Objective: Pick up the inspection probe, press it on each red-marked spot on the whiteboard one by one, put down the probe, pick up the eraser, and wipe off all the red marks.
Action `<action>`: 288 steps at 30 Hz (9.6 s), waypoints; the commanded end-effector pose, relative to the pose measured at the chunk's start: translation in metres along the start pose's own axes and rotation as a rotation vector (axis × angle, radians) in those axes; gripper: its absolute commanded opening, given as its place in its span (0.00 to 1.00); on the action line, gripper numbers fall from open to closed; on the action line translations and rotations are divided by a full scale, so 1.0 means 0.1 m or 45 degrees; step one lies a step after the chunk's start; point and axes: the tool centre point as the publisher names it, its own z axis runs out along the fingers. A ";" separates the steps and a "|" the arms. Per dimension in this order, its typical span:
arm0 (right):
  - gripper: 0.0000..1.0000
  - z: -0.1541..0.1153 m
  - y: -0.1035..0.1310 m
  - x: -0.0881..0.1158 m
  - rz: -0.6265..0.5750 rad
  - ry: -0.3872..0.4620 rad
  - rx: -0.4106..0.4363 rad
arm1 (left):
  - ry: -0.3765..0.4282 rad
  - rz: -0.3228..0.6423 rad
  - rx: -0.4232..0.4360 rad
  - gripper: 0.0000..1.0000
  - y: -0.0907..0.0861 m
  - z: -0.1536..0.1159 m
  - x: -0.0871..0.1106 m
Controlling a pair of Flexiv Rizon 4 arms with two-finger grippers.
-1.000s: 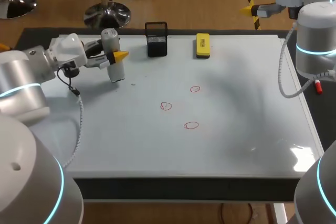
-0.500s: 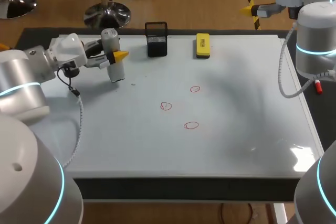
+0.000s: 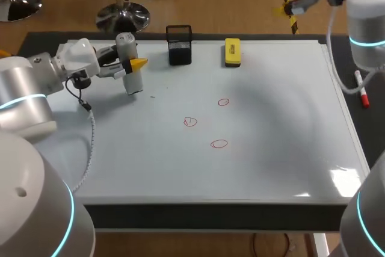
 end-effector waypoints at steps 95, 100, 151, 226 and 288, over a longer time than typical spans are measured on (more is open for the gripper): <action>1.00 1.57 -0.94 1.22 -1.996 1.409 0.260 | -0.002 0.002 0.002 0.00 0.00 0.01 0.00; 1.00 1.62 -1.01 1.22 -1.991 1.420 0.255 | -0.002 0.002 0.002 0.00 0.00 0.01 0.00; 0.69 1.74 -1.32 1.32 -2.007 1.600 0.306 | -0.002 0.002 0.002 0.00 0.00 0.01 0.00; 0.00 -0.21 -1.55 0.29 -1.317 1.161 0.793 | -0.002 0.002 0.002 0.00 0.00 0.01 0.00; 0.00 -0.71 -1.80 0.36 -1.127 1.007 0.859 | 0.038 0.024 0.007 0.00 -0.04 0.15 0.08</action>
